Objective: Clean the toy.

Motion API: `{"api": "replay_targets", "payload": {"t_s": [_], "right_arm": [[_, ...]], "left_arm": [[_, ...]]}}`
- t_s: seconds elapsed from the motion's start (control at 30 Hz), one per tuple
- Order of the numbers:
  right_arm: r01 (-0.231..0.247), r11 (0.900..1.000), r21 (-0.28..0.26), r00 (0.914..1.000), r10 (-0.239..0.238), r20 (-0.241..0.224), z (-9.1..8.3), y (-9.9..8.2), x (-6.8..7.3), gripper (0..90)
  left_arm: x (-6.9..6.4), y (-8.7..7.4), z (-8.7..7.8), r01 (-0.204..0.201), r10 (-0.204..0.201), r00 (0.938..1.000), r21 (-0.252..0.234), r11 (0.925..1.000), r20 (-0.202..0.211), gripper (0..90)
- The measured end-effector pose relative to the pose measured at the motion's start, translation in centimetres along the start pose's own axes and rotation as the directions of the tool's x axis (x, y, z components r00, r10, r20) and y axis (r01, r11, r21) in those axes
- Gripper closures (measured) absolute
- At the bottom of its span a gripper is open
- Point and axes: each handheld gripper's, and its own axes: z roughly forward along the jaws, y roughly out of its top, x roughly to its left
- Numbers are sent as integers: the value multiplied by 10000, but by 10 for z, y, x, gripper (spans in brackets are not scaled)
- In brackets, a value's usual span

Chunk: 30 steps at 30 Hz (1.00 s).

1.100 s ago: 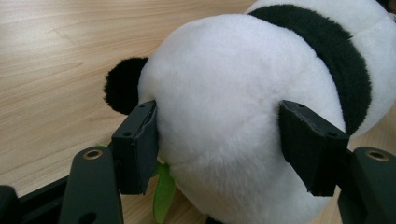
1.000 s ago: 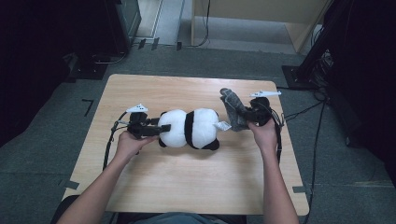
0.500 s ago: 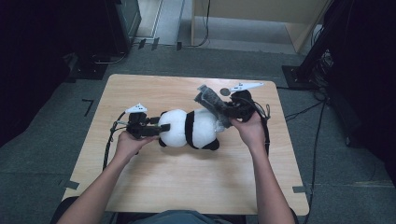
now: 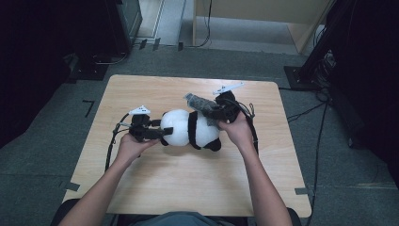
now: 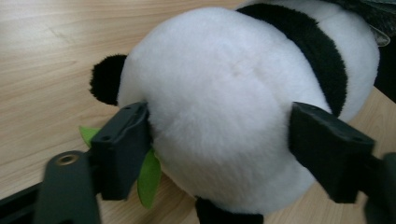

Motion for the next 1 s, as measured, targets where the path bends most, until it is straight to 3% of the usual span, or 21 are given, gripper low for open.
{"api": "replay_targets", "payload": {"t_s": [0.1, 0.17, 0.23, 0.33, 0.43, 0.57, 0.8, 0.9, 1.0], "right_arm": [[-184, 9998, 3, 9991, 184, -372, 7, -4, -4, 779], [-115, 9999, 75, 9993, 118, -356, 10, -5, -3, 781], [-9, 10000, 59, 9995, 11, -304, 13, -5, -2, 782], [130, 9997, 228, 9997, -126, -201, 14, 1, 0, 782], [235, 9996, 166, 9997, -233, -84, 12, 14, 4, 783], [460, 9986, 255, 9984, -451, -346, 18, 39, 10, 783], [1324, 9893, 616, 9890, -1277, -748, 50, 79, 35, 781], [1206, 9914, 512, 9899, -1162, -816, 64, 88, 36, 780], [1062, 9914, 762, 9887, -971, -1143, 81, 91, 37, 782]], "left_arm": [[4, -3, 10, 86, -86, 9999, 28, 10000, -58, 77], [7, -6, 16, 228, -233, 9996, 270, 9994, 187, 33], [10, -8, 17, 621, -639, 9957, 278, 9977, 677, 131], [12, -9, 13, 647, -666, 9954, 296, 9975, 693, 297], [8, -8, 11, 507, -526, 9973, 371, 9980, 519, 361], [2, -7, 10, -89, 85, 9999, 314, 9995, 124, 395], [-2, -7, 9, -198, 200, 9998, 323, 9993, -69, 412], [-4, -6, 8, -300, 306, 9994, 347, 9989, -155, 414], [-4, -7, 7, -276, 282, 9995, 330, 9991, -174, 415]]}}
